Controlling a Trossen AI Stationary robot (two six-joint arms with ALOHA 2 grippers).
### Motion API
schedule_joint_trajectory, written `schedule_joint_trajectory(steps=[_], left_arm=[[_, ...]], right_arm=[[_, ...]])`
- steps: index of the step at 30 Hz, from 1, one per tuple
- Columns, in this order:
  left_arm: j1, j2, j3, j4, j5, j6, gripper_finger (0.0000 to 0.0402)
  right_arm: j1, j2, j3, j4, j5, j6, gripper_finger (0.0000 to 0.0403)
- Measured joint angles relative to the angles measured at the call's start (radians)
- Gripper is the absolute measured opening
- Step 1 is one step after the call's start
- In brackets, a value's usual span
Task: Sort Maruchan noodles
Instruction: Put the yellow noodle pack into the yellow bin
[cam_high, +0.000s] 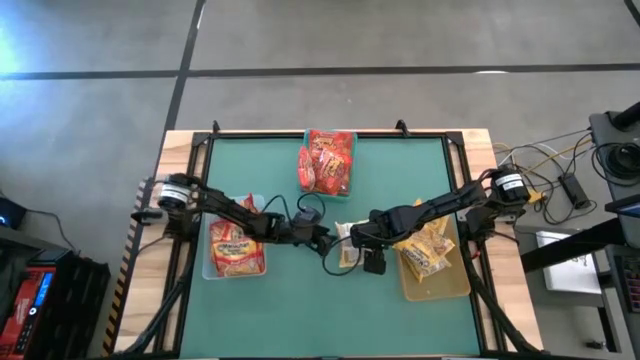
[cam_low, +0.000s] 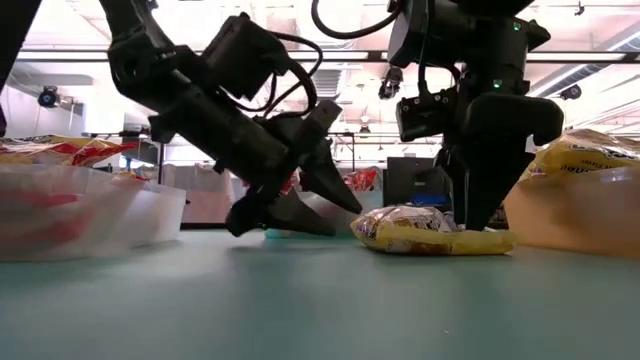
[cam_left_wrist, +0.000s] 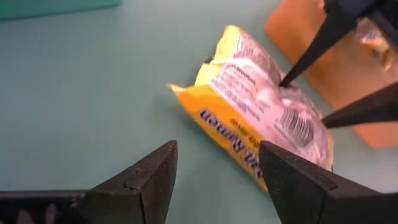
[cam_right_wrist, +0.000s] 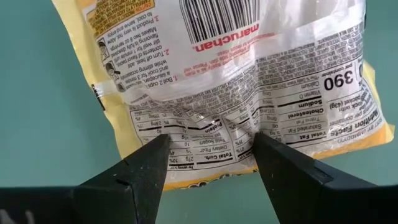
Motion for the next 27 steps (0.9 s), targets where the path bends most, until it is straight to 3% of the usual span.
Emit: schedule_joint_trajectory(steps=[8, 21, 27], left_arm=[[0.013, 0.073, 0.001, 0.191, 0.010, -0.003, 0.0210], [0.033, 0.106, 0.009, 0.207, 0.026, -0.038, 0.0210], [0.034, 0.110, 0.063, 0.134, 0.074, 0.026, 0.0210]], right_arm=[[0.000, 0.001, -0.002, 0.003, -0.003, 0.000, 0.0226], [0.000, 0.003, -0.005, 0.037, -0.003, -0.035, 0.0226], [0.000, 0.005, -0.007, 0.093, -0.007, -0.077, 0.0226]])
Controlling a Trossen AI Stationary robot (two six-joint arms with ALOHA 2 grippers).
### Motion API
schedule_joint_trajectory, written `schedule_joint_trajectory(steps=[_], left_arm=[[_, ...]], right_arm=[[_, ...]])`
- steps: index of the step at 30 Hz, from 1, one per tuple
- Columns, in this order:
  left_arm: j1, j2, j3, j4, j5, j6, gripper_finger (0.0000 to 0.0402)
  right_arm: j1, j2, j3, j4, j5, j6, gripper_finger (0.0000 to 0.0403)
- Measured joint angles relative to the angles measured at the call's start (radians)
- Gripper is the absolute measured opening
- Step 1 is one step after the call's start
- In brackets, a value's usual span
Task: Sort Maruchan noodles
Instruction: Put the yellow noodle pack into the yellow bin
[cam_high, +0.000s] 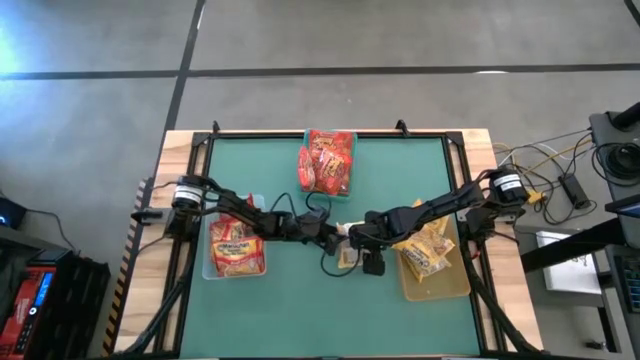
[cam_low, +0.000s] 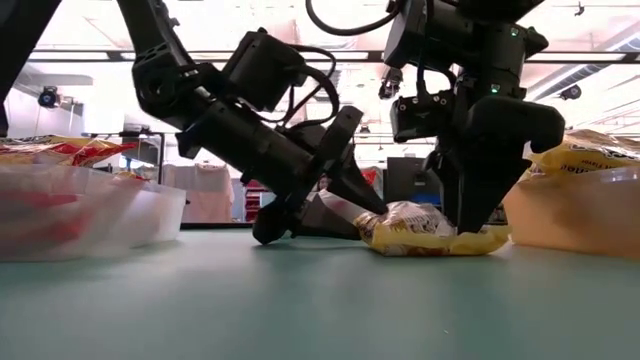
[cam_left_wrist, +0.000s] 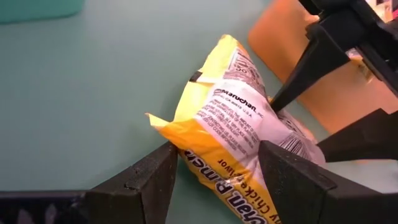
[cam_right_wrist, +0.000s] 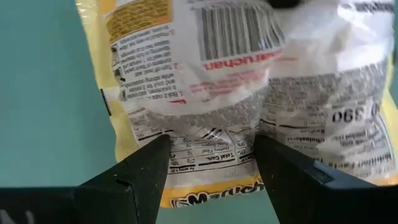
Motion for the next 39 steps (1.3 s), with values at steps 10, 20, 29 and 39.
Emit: schedule_joint_trajectory(steps=[10, 20, 29, 39], left_arm=[[0.002, 0.030, 0.052, -0.021, 0.047, 0.047, 0.0210], [0.003, 0.022, 0.050, -0.004, 0.074, 0.112, 0.0156], [0.004, 0.020, 0.050, 0.008, 0.109, 0.175, 0.0108], [0.006, 0.019, 0.047, 0.025, 0.159, 0.246, 0.0104]], right_arm=[[0.001, 0.001, -0.001, 0.038, -0.007, -0.026, 0.0226], [0.001, 0.000, -0.001, 0.023, -0.009, -0.028, 0.0226], [0.001, -0.043, 0.011, -0.035, -0.086, 0.053, 0.0226], [-0.001, -0.167, 0.085, -0.133, -0.067, 0.086, 0.0226]])
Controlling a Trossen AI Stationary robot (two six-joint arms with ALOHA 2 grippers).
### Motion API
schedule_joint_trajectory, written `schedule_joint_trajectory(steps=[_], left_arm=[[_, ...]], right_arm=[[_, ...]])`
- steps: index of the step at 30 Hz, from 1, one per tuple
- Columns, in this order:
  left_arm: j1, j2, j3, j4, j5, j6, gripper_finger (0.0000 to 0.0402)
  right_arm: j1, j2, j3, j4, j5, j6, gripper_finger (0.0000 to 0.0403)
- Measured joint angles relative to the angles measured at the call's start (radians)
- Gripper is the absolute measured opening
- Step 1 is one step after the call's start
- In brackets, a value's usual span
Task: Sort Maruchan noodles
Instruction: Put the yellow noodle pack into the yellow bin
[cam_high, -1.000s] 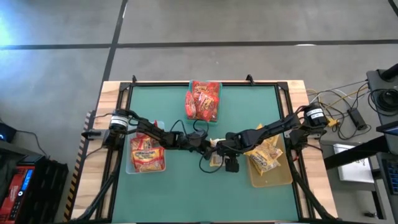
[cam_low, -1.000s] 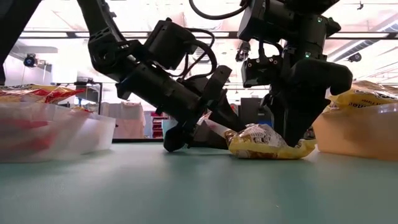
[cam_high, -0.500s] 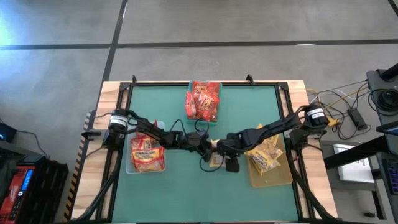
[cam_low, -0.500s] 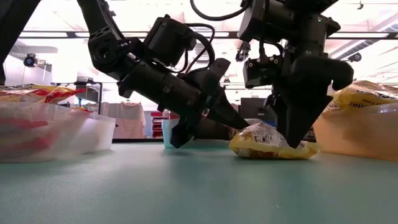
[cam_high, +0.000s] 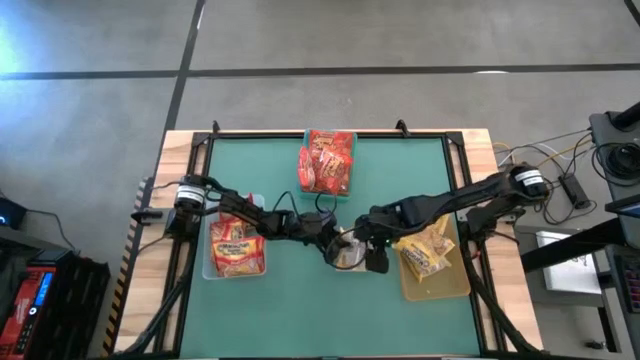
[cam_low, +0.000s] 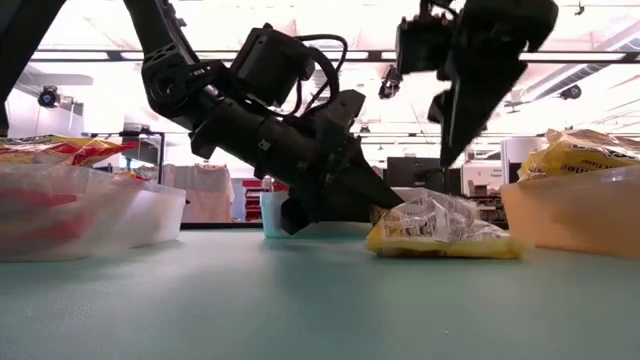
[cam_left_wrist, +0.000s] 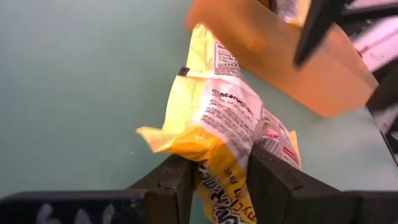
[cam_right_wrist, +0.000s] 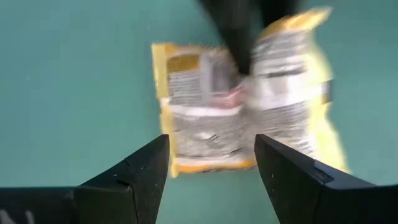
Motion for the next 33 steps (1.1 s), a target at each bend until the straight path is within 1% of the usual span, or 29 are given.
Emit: schedule_joint_trajectory(steps=[5, 8, 11, 14, 20, 23, 27, 33], left_arm=[[-0.002, -0.008, 0.000, -0.002, 0.074, 0.063, 0.0091], [-0.002, -0.019, 0.002, 0.001, 0.104, 0.106, 0.0075], [-0.002, -0.033, 0.005, 0.014, 0.109, 0.125, 0.0058], [-0.002, -0.043, 0.005, 0.020, 0.109, 0.152, 0.0045], [-0.004, -0.056, 0.005, 0.029, 0.157, 0.179, 0.0040], [-0.006, -0.062, 0.005, 0.029, 0.163, 0.196, 0.0040], [-0.006, -0.066, 0.005, 0.042, 0.169, 0.219, 0.0040], [-0.008, -0.068, 0.017, 0.043, 0.184, 0.257, 0.0040]], right_arm=[[-0.001, -0.059, 0.004, -0.013, 0.124, 0.001, 0.0226], [-0.009, -0.070, 0.004, -0.009, 0.129, 0.027, 0.0227], [-0.017, -0.063, 0.003, -0.012, 0.125, 0.066, 0.0236], [-0.018, -0.051, 0.000, -0.013, 0.124, 0.070, 0.0253], [-0.021, -0.043, -0.001, -0.017, 0.125, 0.032, 0.0285], [-0.024, -0.043, -0.001, -0.013, 0.123, 0.027, 0.0296], [-0.029, -0.040, -0.001, -0.001, 0.067, 0.035, 0.0303], [-0.030, -0.017, -0.001, 0.021, 0.002, 0.037, 0.0304]])
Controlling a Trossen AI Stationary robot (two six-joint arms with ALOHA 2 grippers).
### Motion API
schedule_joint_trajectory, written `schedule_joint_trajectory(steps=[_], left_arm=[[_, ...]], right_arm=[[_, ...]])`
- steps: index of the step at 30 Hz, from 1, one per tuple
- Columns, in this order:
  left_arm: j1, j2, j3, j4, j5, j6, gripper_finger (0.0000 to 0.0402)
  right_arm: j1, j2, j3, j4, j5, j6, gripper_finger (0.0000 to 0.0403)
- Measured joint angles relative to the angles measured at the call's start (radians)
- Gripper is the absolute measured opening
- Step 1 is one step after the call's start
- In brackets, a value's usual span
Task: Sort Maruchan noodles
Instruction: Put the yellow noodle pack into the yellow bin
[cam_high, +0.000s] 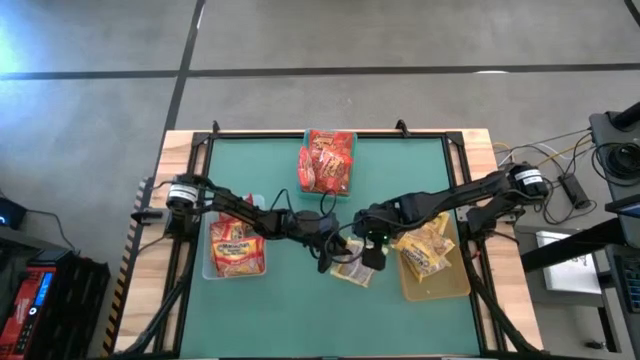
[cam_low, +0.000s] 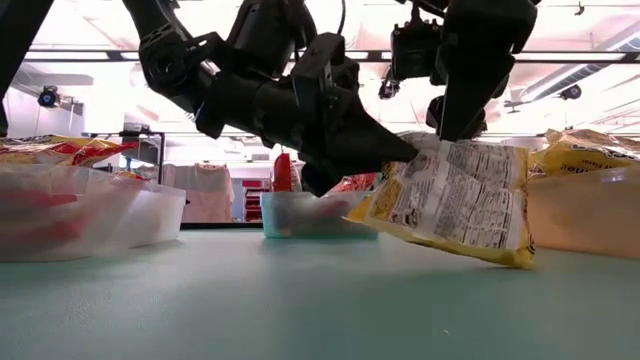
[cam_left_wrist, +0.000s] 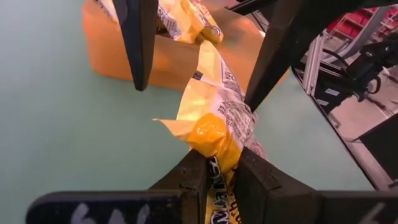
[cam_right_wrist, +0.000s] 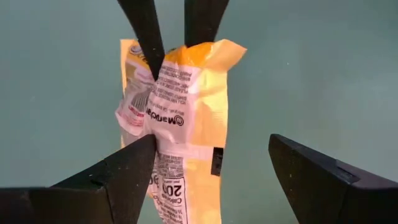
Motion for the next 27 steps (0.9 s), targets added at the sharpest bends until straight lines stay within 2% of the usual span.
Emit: schedule_joint_trajectory(steps=[10, 17, 21, 27], left_arm=[[0.001, -0.010, 0.007, 0.050, -0.007, 0.029, 0.0039], [0.001, -0.014, 0.007, 0.085, -0.007, 0.046, 0.0039], [0.001, -0.014, 0.006, 0.081, -0.007, 0.046, 0.0039], [0.001, -0.015, 0.005, 0.079, -0.003, 0.040, 0.0040]], right_arm=[[0.001, 0.006, -0.005, 0.095, -0.146, 0.002, 0.0304], [0.001, 0.021, -0.006, 0.112, -0.150, 0.006, 0.0301], [0.001, 0.026, -0.006, 0.108, -0.151, 0.006, 0.0283], [0.001, 0.026, -0.006, 0.095, -0.180, -0.002, 0.0229]])
